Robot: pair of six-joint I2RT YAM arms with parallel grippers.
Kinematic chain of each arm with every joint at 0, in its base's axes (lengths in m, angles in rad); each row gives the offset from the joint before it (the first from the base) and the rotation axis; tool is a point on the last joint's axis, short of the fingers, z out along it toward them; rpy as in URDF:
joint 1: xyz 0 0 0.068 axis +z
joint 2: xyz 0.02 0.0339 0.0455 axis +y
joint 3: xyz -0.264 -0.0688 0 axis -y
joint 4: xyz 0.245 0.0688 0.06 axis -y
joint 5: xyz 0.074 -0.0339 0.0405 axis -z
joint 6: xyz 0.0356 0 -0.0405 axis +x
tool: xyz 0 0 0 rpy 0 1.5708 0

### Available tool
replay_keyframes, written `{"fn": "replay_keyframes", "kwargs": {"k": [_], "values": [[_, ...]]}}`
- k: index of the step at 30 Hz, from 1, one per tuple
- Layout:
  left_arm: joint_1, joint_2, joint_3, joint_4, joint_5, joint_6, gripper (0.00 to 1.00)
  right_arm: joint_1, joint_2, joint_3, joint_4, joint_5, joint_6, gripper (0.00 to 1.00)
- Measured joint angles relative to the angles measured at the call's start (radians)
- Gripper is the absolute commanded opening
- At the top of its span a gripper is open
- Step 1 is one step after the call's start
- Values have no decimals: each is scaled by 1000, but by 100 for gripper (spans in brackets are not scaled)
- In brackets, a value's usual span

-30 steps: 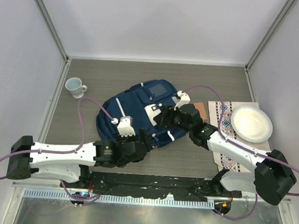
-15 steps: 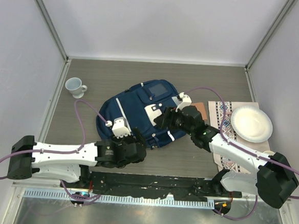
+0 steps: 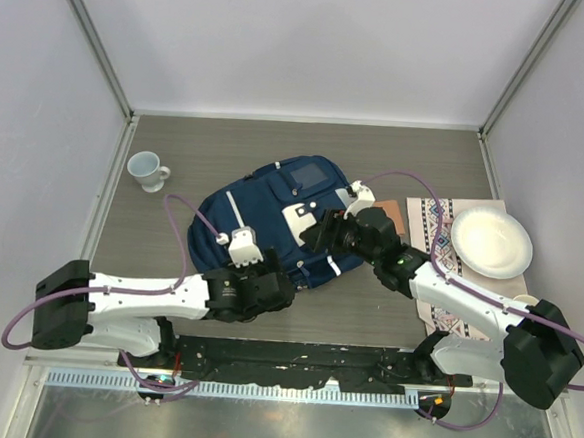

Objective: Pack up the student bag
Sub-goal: Unzip the student bag at the center of the board.

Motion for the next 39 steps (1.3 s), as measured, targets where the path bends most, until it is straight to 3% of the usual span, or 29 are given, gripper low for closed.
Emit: {"fn": "replay_keyframes", "kwargs": {"k": [6,10,15,21,26,27,31,37,38,39], "values": [[65,0,0,58,47,47,59,0,-2,-7,0,0,11,70],[90,6,0,65,80,82,43,0,-2,-9,0,0,11,70],[117,7,-30,98,117,106,36,0,-2,-11,3,0,14,70],[136,7,-44,111,140,127,19,0,-1,-11,10,0,15,70],[145,8,-47,126,154,136,15,0,8,-11,15,-1,15,70],[146,9,-47,127,157,138,9,0,10,-11,15,-1,15,70],[147,9,-47,130,163,140,0,0,11,-11,15,-4,15,70],[147,9,-48,134,166,142,0,0,11,-11,15,-4,15,70],[147,9,-50,135,166,142,9,0,11,-11,15,-4,15,70],[147,8,-53,140,166,142,28,0,11,-11,15,-4,15,70]]}}
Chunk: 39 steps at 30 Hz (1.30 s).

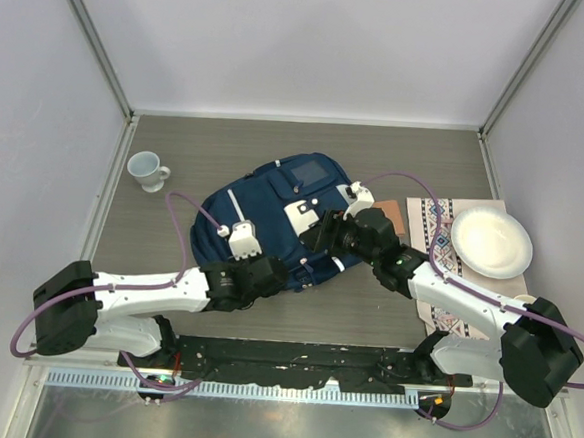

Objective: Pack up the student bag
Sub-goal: Unzip the student bag at the center of the board.

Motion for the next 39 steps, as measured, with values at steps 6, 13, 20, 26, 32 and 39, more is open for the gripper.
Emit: {"fn": "replay_keyframes", "kwargs": {"k": [6,13,20,26,32,39], "values": [[1,-8,-23,53,5,-4,38,0,0,-2,0,0,0,70],[1,-3,-25,54,6,0,11,0,0,-2,0,-3,3,70],[1,10,-25,55,11,13,0,0,0,-2,1,-7,3,70],[1,-11,-37,68,15,27,0,0,0,-12,39,-60,11,69],[3,-48,-63,120,43,118,0,6,30,-46,110,-114,76,63],[5,-47,-63,201,106,219,0,26,84,-84,179,-140,166,61]]}}
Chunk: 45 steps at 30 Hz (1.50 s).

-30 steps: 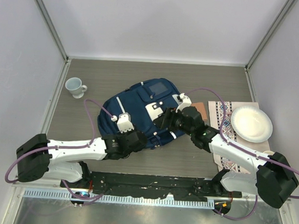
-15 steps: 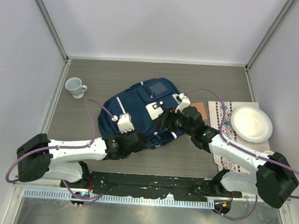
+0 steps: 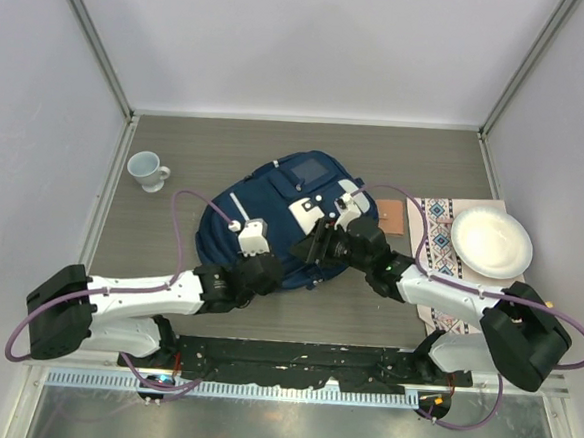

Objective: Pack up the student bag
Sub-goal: Unzip the student bag at the center of the board.

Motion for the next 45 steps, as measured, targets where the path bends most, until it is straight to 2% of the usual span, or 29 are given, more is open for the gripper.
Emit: {"fn": "replay_keyframes", "kwargs": {"k": [2,5,9,11,12,13,21,36,45], "values": [[0,4,0,27,20,22,0,3,15,0,20,-6,18,57],[0,10,0,60,45,53,0,3,31,0,40,-8,29,46],[3,11,0,75,67,96,0,2,53,0,36,4,29,19],[3,6,-5,78,77,115,0,2,61,2,29,8,25,13],[3,4,-9,80,80,117,0,2,62,5,26,7,24,6],[4,-3,-16,85,85,122,0,2,64,15,16,7,21,5],[-3,-101,-72,97,64,123,0,7,119,139,-87,-29,-52,1],[-13,-24,-51,105,-6,143,0,-8,269,366,-315,-38,-200,1],[-15,-113,-57,75,-16,132,0,-72,284,388,-338,-56,-215,1]]}}
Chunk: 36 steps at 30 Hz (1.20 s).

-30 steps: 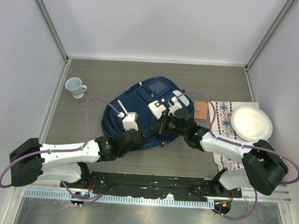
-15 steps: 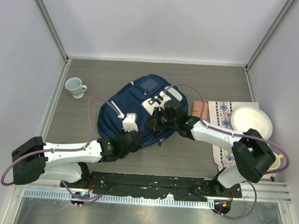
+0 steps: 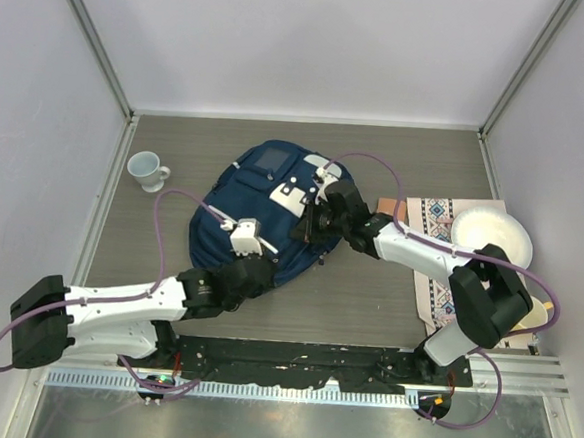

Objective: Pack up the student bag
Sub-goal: Unzip the student bag at the center of the board.

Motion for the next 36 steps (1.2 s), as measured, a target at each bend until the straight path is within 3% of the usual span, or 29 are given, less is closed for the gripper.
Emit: {"fn": "replay_keyframes", "kwargs": {"k": [14,24,27,28,31,36], "values": [[-18,-93,11,-209,-68,-103,0,-16,19,34,-19,-8,-5,1],[-16,-20,38,-117,-38,-27,0,-49,45,96,-76,-1,-6,1],[-15,23,66,-85,-19,10,0,-64,45,97,-77,4,-6,12],[-15,37,74,-76,-14,17,0,-69,45,97,-77,5,-6,26],[-16,71,82,-54,6,32,0,-80,40,82,-41,39,-3,56],[-37,88,82,-56,51,33,0,-155,-66,-61,130,128,32,63]]}}
